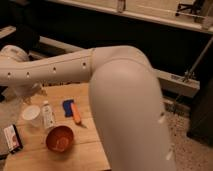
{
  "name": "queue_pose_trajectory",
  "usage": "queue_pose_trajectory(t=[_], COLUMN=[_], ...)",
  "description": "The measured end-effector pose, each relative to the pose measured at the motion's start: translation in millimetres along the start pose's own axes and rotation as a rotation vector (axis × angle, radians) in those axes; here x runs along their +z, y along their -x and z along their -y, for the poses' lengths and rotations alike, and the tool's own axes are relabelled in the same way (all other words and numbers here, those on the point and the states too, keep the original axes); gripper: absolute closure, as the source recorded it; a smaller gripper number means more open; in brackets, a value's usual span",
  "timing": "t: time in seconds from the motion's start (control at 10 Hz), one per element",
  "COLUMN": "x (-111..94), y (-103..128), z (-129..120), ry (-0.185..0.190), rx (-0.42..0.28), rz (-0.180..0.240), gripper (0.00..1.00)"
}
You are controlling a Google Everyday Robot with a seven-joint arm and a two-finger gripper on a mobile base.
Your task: Place the bottle in the ceramic bowl
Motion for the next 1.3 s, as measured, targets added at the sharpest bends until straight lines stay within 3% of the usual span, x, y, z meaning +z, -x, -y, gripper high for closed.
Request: queue_pose_trajectory(t=[0.2,0.5,0.7,1.0,1.1,1.3], x=[31.5,74.6,90.1,103.2,105.3,110.1], y=[-3.9,-3.1,-6.9,-14.9,-17.5,-24.8], z=[13.8,-5.1,-30.2,-48.2,-47.3,-43.0], ry=[0.028,0.081,0.100,0.067,0.052,0.026], rx=[-0.045,-0.037,0.008,0.073,0.082,0.091], rz=[0.060,0.129,0.141,0.148,0.146,0.130], gripper=[0.45,0.45,0.45,0.53,0.51,0.31])
